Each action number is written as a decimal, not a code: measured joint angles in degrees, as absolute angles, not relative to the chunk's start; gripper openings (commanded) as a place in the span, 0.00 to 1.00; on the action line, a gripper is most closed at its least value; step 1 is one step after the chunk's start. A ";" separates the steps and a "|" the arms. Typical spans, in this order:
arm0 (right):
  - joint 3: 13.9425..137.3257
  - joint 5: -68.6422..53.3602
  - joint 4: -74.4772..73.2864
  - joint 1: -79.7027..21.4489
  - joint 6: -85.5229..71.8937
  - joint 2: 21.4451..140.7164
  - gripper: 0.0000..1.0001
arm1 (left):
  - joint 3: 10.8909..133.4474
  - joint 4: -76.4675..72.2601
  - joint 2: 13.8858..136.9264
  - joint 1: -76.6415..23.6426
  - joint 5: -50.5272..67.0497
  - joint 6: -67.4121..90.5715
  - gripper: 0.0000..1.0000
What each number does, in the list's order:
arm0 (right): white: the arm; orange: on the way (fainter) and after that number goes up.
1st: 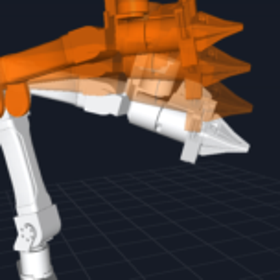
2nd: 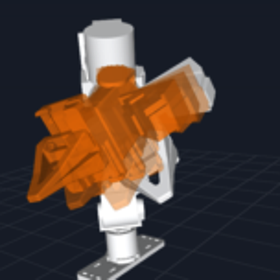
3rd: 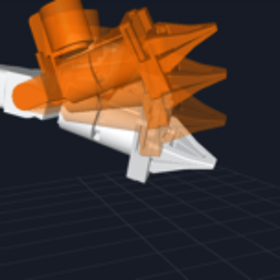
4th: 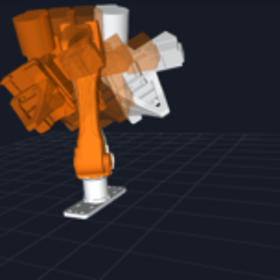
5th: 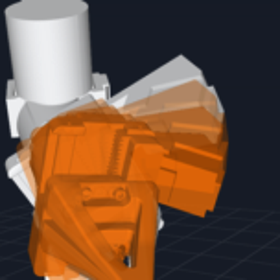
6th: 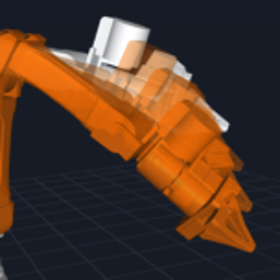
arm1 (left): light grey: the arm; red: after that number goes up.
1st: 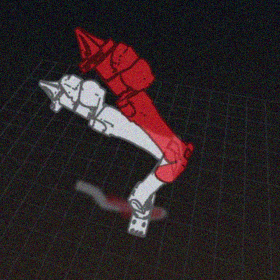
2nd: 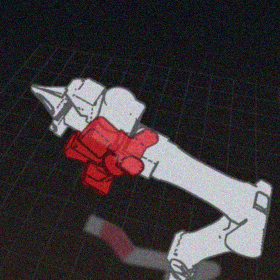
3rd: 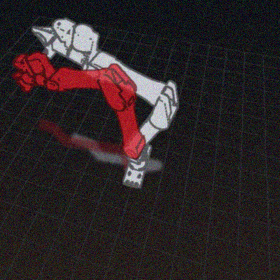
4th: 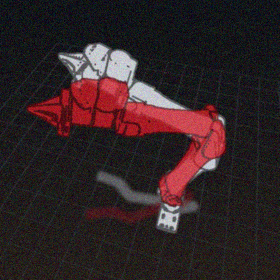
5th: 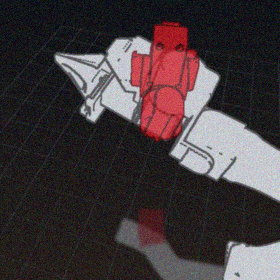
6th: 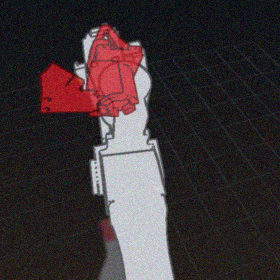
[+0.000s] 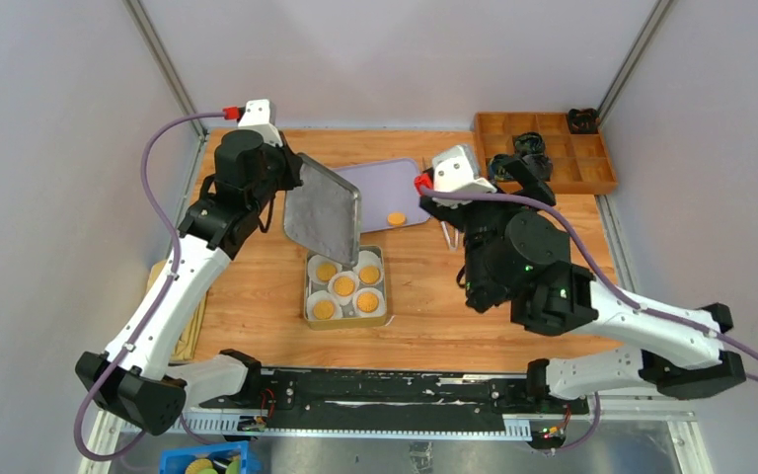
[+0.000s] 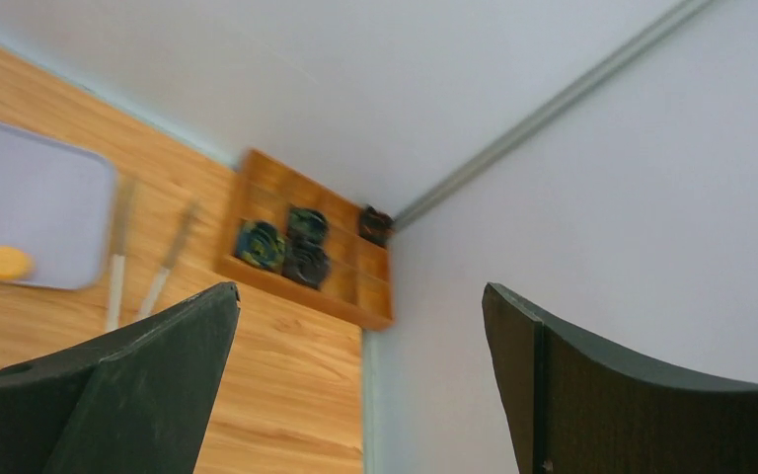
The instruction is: Pack the cookies
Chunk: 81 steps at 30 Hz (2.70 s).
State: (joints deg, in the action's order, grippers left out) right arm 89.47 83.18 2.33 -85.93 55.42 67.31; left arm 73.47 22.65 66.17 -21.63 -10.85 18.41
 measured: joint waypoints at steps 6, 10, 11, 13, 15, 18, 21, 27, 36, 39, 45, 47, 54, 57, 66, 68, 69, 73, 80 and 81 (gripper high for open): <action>68.75 75.57 4.49 -64.69 55.20 53.41 1.00 | 73.49 22.87 67.92 -21.63 -11.20 18.20 0.01; 60.29 69.54 5.15 -55.20 47.46 47.09 1.00 | 73.49 23.20 69.30 -21.63 -11.22 18.20 0.01; 58.15 67.57 4.97 -52.73 44.86 45.91 1.00 | 73.49 23.31 69.45 -21.63 -11.25 18.20 0.01; 53.30 63.24 4.29 -46.76 39.38 43.72 1.00 | 73.52 23.46 69.69 -21.63 -11.40 18.15 0.01; 49.36 59.79 3.31 -42.85 35.44 42.70 1.00 | 73.60 23.86 69.73 -21.63 -11.81 17.96 0.01; 46.35 55.46 2.59 -39.77 30.59 44.80 1.00 | 73.67 24.16 69.73 -21.63 -12.25 17.72 0.01; 45.93 52.29 2.94 -34.22 24.86 50.22 1.00 | 73.82 24.45 69.73 -21.65 -12.47 17.65 0.01; 36.10 46.81 6.44 -22.83 14.85 53.49 1.00 | 74.30 25.39 69.73 -21.78 -13.06 17.32 0.00; 44.60 43.27 -0.25 -7.22 1.23 70.83 1.00 | 74.89 25.91 71.02 -22.04 -13.21 17.23 0.00; 57.87 44.71 -7.64 -7.55 -1.08 84.82 1.00 | 75.18 25.98 72.53 -22.50 -13.45 16.91 0.00; 62.19 36.56 -14.20 -7.38 -4.69 90.41 1.00 | 74.87 26.28 73.91 -22.96 -14.31 16.47 0.00; 62.41 33.61 -14.92 -6.94 -4.64 89.36 1.00 | 74.83 26.26 74.13 -22.98 -14.41 16.47 0.00; 77.43 24.47 -20.62 -7.11 -0.21 89.43 1.00 | 74.83 26.24 77.14 -23.09 -14.44 16.49 0.00; 81.32 17.47 -21.08 -7.11 -1.52 87.99 1.00 | 74.83 26.26 78.61 -23.44 -14.57 16.47 0.00; 83.57 0.10 -30.35 -12.88 -5.87 86.85 1.00 | 74.63 26.13 79.26 -23.81 -15.42 16.25 0.00; 82.46 -0.73 -30.35 -16.64 -5.48 85.78 1.00 | 73.73 25.45 79.22 -23.88 -15.42 16.27 0.00; 81.17 -2.59 -30.13 -18.70 -5.45 84.60 1.00 | 73.19 25.17 79.20 -23.90 -15.25 16.27 0.00; 76.75 -4.47 -28.75 -23.40 -5.21 79.88 0.99 | 73.73 28.23 79.90 -24.40 -14.13 17.06 0.00; 70.61 6.11 -21.43 -46.02 2.02 75.61 1.00 | 91.53 36.12 87.07 -24.99 -11.60 19.75 0.00; 69.91 7.88 -20.69 -48.86 3.14 75.81 1.00 | 93.08 36.71 87.68 -25.02 -11.35 19.90 0.00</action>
